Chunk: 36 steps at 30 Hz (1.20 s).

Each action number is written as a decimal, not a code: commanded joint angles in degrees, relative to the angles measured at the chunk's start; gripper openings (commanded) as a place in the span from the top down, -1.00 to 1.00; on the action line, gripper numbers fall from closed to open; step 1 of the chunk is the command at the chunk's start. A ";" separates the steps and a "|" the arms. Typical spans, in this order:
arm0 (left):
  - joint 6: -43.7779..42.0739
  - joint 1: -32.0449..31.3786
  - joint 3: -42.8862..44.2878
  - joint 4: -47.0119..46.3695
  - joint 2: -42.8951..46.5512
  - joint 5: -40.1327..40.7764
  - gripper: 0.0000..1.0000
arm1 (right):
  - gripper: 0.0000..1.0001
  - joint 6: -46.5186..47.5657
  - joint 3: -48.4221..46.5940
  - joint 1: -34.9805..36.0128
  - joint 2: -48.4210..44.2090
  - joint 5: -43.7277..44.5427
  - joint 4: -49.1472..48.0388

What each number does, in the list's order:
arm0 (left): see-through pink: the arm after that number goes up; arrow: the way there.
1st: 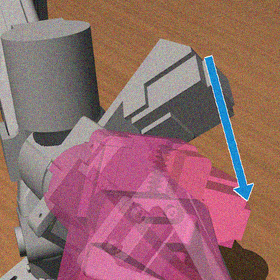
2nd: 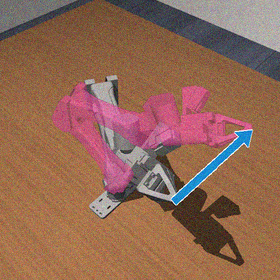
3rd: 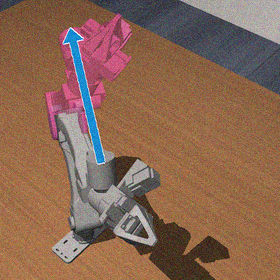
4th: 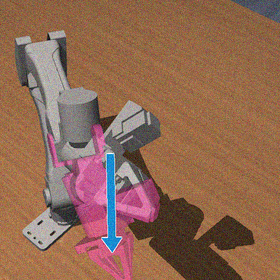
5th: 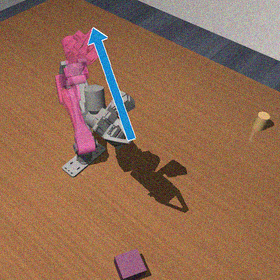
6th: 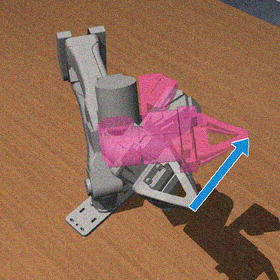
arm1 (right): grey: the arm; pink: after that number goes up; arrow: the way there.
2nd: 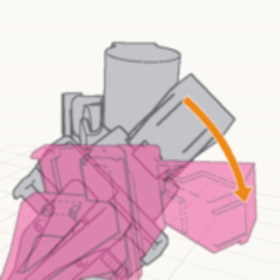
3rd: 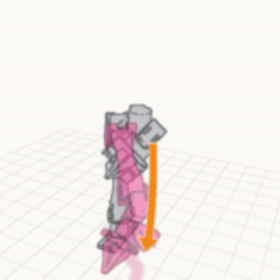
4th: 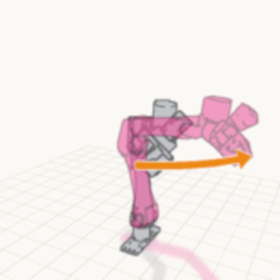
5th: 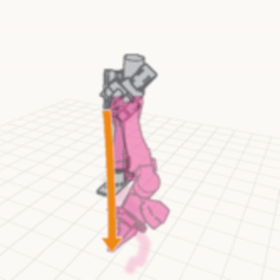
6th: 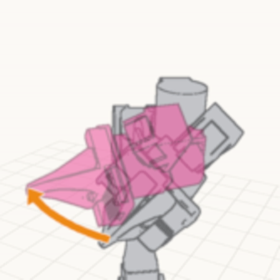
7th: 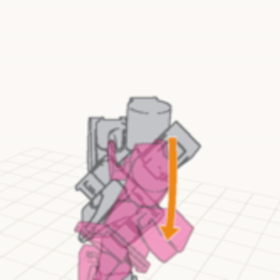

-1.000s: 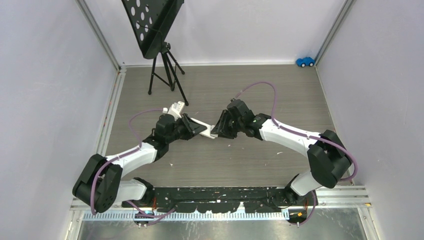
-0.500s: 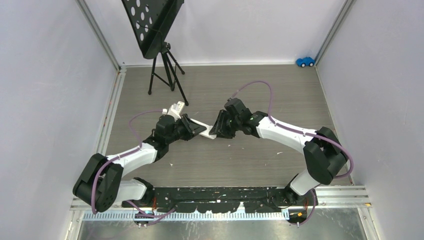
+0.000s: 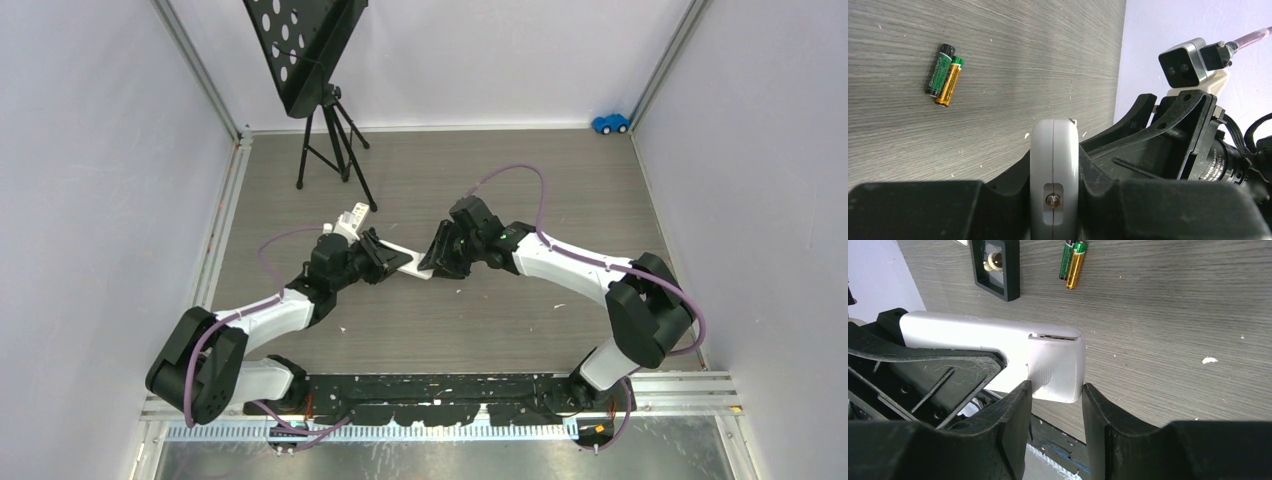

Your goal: Load the batteries into the remote control

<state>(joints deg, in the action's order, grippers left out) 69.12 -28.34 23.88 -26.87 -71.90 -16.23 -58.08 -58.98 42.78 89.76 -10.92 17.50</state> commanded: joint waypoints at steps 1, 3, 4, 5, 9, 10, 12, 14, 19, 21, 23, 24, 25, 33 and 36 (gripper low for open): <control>5.82 -0.18 0.99 -11.55 0.80 -3.15 1.00 | 0.07 -0.81 -1.36 0.81 -1.43 -1.33 -0.67; 7.50 -0.16 0.79 -12.56 0.81 -3.83 1.00 | 0.08 -0.89 -0.77 0.76 -2.38 -0.64 -2.04; 8.48 -0.15 0.51 -13.65 0.86 -4.09 1.00 | 0.08 -0.98 -0.24 0.80 -3.00 -0.34 -3.35; 9.42 -0.14 0.16 -14.66 0.76 -4.30 1.00 | 0.08 -0.99 -0.07 0.80 -3.48 0.04 -3.49; 13.21 -0.14 -1.05 -19.18 0.17 -4.98 1.00 | 0.08 -0.21 -1.57 0.81 -4.19 1.25 -0.56; 13.85 -0.14 -1.17 -20.05 0.00 -5.16 1.00 | 0.08 -0.15 -1.89 0.81 -4.29 1.14 0.08; 14.78 -0.14 -1.20 -21.40 -0.58 -5.58 1.00 | 0.08 0.08 -2.32 0.81 -4.57 1.10 1.13; 15.35 -0.14 -1.36 -22.55 -1.10 -5.82 1.00 | 0.07 0.16 -2.60 0.81 -5.04 1.43 1.74; 16.15 -0.14 -1.90 -24.01 -1.75 -5.92 1.00 | -0.01 0.63 -3.39 0.81 -6.11 2.51 3.12; 16.23 -0.14 -1.99 -24.16 -1.67 -5.92 1.00 | -0.04 0.77 -3.50 0.81 -6.61 2.80 3.24; 16.39 -0.14 -1.95 -24.07 -1.41 -5.79 1.00 | -0.05 0.63 -3.59 0.81 -7.06 2.98 3.31; 16.46 -0.14 -1.91 -23.90 -1.31 -5.71 1.00 | -0.06 0.62 -3.60 0.76 -7.16 3.05 3.21; 16.40 -0.14 -1.84 -23.66 -1.23 -5.66 1.00 | -0.07 0.62 -3.60 0.80 -7.45 3.09 3.10; 16.07 -0.14 -1.99 -22.87 -0.93 -5.42 1.00 | -0.24 0.82 -3.87 0.81 -8.98 4.24 3.77; 16.12 -0.14 -1.99 -22.79 -0.68 -5.39 1.00 | -0.40 0.53 -3.50 0.81 -10.06 5.14 3.69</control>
<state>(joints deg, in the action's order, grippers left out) 84.25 -28.16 21.02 -43.94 -74.43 -20.45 -57.71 -60.77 43.18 82.83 -7.55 21.17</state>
